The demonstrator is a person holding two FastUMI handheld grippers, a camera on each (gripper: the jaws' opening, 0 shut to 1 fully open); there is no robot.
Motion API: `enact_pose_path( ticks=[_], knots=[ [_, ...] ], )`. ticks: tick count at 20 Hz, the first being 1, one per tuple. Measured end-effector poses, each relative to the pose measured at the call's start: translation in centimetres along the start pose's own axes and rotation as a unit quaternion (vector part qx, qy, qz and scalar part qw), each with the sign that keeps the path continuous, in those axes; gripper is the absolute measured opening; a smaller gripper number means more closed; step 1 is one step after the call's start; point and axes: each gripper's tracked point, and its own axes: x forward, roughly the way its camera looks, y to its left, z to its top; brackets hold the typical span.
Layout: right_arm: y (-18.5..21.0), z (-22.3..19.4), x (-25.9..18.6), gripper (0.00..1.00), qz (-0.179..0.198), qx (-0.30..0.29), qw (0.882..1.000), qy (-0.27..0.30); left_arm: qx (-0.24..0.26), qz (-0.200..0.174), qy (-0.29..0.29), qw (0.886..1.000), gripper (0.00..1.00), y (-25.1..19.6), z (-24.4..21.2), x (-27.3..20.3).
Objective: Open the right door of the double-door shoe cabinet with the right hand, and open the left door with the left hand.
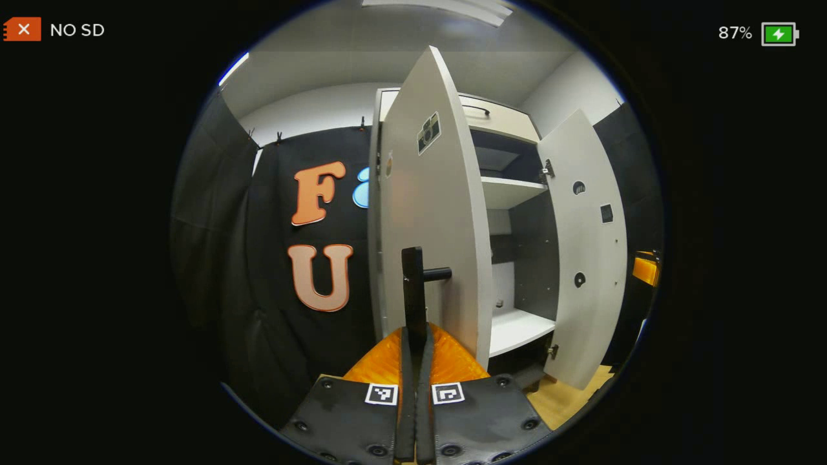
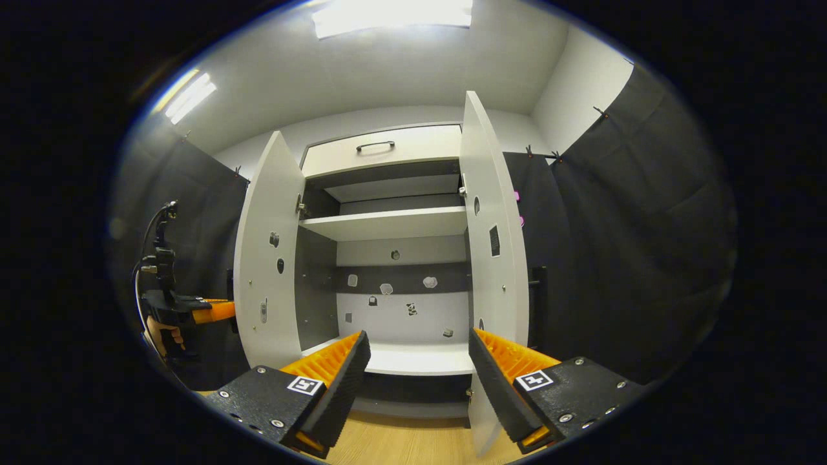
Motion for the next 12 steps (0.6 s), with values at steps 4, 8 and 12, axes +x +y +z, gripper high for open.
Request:
enact_pose_path(
  ticks=[4, 8, 12],
  knots=[
    [0.8, -0.1, 0.2, 0.93, 0.008, 0.003, 1.0, 0.001, -0.004, 0.018, -0.002, 1.0, 0.03, 1.2, 0.0, -0.1],
    [1.6, -0.2, 0.6, 0.93, 0.013, 0.003, 1.0, 0.001, -0.015, 0.02, -0.002, 1.0, 0.03, 1.6, -0.1, -0.1],
    [2.3, -0.5, 1.1, 0.93, 0.017, -0.001, 1.0, 0.007, -0.026, 0.025, -0.002, 0.999, 0.03, 2.1, -0.1, 0.0]
  ],
)
